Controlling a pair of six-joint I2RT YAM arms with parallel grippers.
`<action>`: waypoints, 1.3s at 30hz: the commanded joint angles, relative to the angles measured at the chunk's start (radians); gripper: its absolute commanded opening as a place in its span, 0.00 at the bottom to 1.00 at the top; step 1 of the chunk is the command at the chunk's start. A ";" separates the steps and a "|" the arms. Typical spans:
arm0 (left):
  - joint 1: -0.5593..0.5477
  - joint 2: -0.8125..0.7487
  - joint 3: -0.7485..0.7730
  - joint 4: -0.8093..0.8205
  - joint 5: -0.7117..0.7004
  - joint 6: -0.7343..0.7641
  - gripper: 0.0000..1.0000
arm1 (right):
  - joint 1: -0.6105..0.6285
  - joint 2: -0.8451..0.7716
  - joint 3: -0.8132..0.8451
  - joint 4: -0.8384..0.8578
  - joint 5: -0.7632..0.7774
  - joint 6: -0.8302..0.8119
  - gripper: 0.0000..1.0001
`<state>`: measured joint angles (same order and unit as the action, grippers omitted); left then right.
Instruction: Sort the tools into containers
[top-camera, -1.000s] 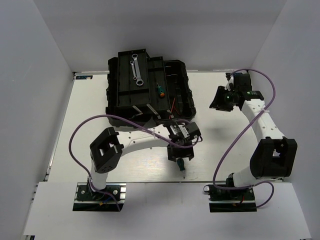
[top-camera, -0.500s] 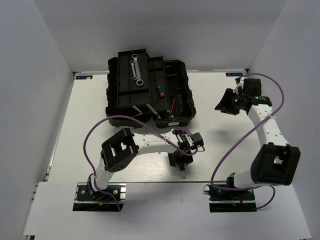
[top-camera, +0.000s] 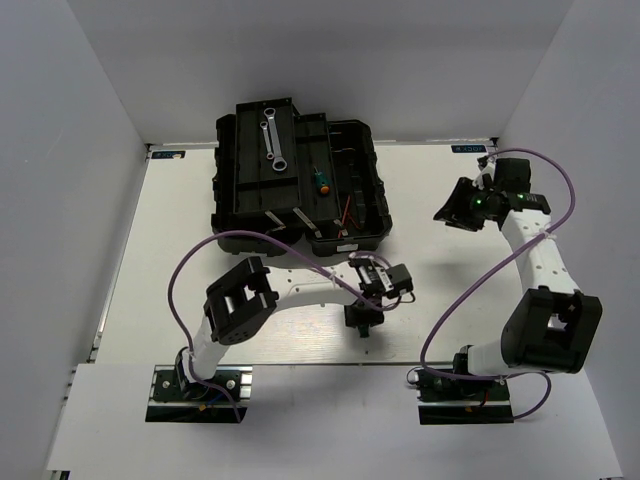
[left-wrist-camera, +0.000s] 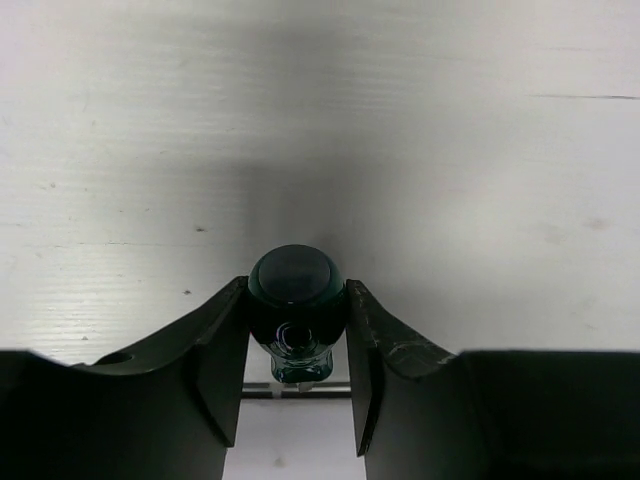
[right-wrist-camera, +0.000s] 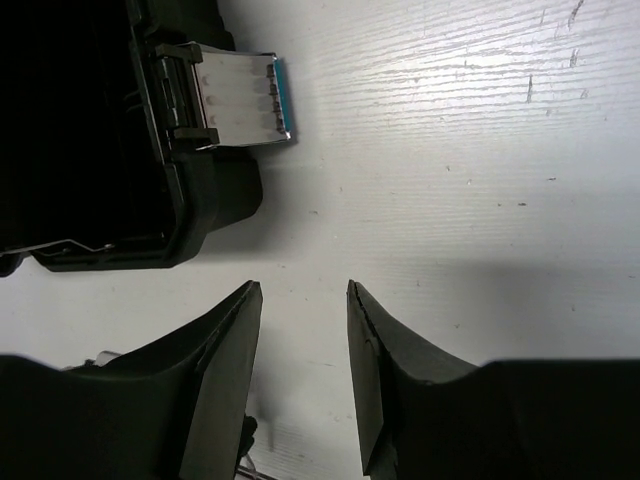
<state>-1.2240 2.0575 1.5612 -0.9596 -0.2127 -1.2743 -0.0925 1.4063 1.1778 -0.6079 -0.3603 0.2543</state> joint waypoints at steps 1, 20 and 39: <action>-0.020 -0.040 0.175 -0.054 -0.109 0.116 0.01 | -0.007 -0.044 0.022 -0.023 -0.040 -0.021 0.46; 0.487 0.042 0.853 -0.002 -0.249 0.711 0.00 | -0.001 -0.145 -0.046 -0.139 -0.135 -0.231 0.00; 0.705 0.220 0.855 0.279 -0.034 0.721 0.00 | 0.000 -0.162 -0.101 -0.138 -0.120 -0.217 0.00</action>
<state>-0.5163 2.2845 2.3886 -0.7246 -0.3038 -0.5575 -0.0933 1.2739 1.0893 -0.7471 -0.4747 0.0441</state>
